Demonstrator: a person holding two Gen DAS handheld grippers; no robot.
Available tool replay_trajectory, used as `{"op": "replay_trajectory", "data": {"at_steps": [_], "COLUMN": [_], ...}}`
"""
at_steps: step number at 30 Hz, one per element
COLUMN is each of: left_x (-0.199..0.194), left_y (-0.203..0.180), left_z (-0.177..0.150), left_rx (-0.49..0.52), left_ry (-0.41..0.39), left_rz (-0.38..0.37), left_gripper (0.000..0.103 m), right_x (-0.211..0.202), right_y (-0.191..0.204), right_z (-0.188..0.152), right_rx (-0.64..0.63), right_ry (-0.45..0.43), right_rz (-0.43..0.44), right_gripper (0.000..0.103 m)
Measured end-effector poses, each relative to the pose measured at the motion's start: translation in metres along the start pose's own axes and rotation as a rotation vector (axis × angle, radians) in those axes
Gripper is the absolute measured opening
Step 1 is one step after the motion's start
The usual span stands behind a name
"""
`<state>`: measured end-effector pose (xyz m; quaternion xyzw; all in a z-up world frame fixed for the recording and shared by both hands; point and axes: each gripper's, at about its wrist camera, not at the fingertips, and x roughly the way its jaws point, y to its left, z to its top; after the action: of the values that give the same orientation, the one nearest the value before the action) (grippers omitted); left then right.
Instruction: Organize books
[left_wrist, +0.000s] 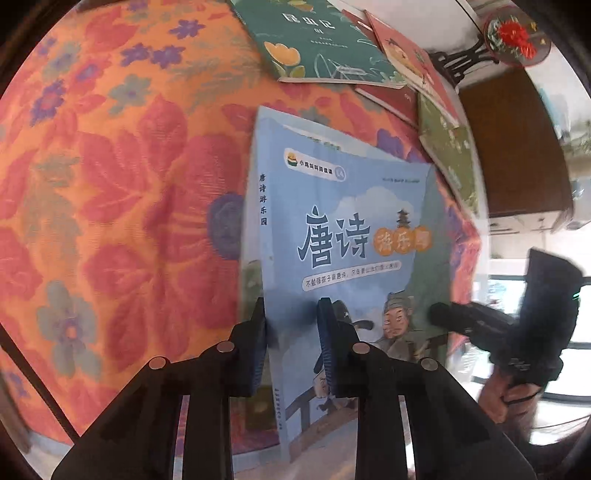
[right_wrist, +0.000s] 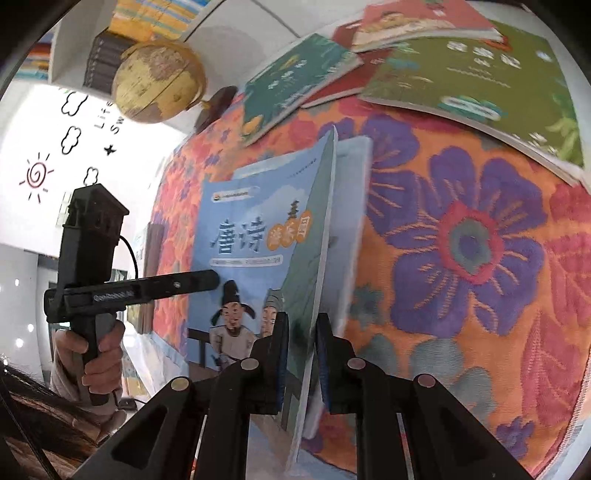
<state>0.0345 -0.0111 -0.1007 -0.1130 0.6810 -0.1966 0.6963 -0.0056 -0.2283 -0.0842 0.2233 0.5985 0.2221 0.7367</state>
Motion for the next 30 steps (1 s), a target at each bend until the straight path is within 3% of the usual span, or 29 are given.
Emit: {"op": "replay_trajectory", "data": {"at_steps": [5,8,9,11,13,14,15,17,19,23,26,27,30], "left_x": [-0.017,-0.034,-0.038,-0.039,-0.039,-0.039,-0.038,-0.035,-0.027,-0.025,-0.028,-0.028,-0.031], "left_y": [0.017,0.022,0.020,0.020,0.037,0.048,0.062,0.083,0.095,0.101,0.106,0.109,0.113], "left_z": [-0.007,-0.009,-0.009,-0.008,-0.006,-0.005,-0.005,-0.004,-0.005,-0.001,-0.001,-0.001,-0.001], "left_rx": [0.006,0.007,0.023,0.059,0.032,0.012,-0.010,-0.029,-0.035,-0.020,-0.014,-0.012,-0.012], "left_ry": [-0.032,-0.068,-0.072,-0.081,-0.073,-0.064,-0.051,-0.022,0.023,0.027,0.032,0.033,0.041], "left_rz": [0.035,-0.072,-0.065,0.023,0.012,-0.005,-0.003,0.028,-0.027,-0.124,-0.141,-0.143,-0.146], "left_gripper": [0.020,0.021,0.021,0.021,0.025,0.030,0.037,0.037,0.037,0.046,0.043,0.038,0.035], "right_x": [0.002,0.005,0.007,0.018,0.030,0.033,0.036,0.040,0.044,0.062,0.065,0.065,0.062], "right_y": [0.023,0.037,0.042,0.054,0.051,0.044,0.037,0.025,0.018,0.010,0.001,-0.001,0.003], "right_z": [0.003,0.004,0.004,0.005,0.003,0.001,-0.001,-0.004,-0.004,0.003,0.003,0.002,0.005], "right_rx": [-0.035,-0.045,-0.049,-0.085,-0.065,-0.042,-0.010,0.038,0.068,0.125,0.172,0.181,0.138], "right_ry": [0.006,0.003,0.003,0.014,0.035,0.043,0.050,0.045,0.042,0.085,0.074,0.069,0.049], "right_rz": [0.025,0.050,0.066,-0.005,-0.089,-0.089,-0.077,-0.027,0.035,0.195,0.290,0.328,0.318], "right_gripper": [0.014,0.014,0.014,0.014,0.014,0.014,0.014,0.014,0.014,0.014,0.026,0.037,0.039]}}
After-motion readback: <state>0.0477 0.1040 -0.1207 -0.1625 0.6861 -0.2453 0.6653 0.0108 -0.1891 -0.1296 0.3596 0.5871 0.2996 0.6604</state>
